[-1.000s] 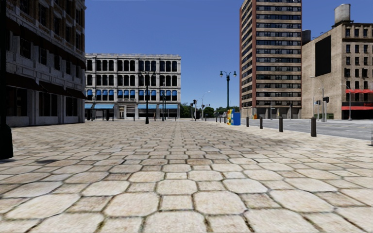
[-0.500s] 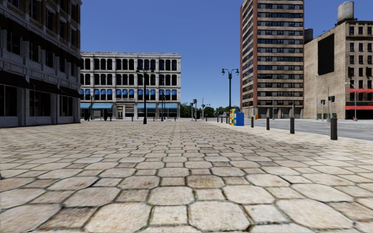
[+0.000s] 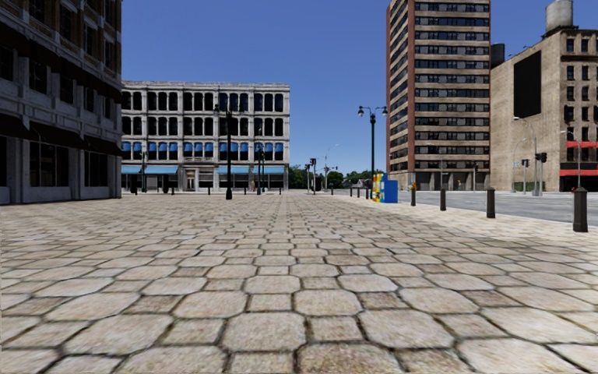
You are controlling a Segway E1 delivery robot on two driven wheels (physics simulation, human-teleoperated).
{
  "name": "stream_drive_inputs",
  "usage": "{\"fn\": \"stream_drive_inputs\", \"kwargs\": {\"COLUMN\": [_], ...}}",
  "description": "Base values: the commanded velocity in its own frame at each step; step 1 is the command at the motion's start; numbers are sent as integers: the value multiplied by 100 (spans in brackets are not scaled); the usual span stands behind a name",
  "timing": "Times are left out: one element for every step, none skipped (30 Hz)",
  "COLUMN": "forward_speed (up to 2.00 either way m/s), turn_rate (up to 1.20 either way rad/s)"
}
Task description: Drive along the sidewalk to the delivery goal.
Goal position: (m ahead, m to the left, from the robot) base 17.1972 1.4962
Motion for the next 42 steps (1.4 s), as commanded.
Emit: {"fn": "stream_drive_inputs", "kwargs": {"forward_speed": [200,200,200,200,200,200,200,200,200,200,200,200,200,200,200,200,200,200,200,200,200,200,200,200,200,200,200,200,200,200,200,200,200,200,200,200,200,200,200,200,200,200], "turn_rate": [0,0,0,0,0,0,0,0,0,0,0,0,0,0,0,0,0,0,0,0,0,0,0,0,0,0,0,0,0,0,0,0,0,6,31,31,51,58,42,2,2,0]}}
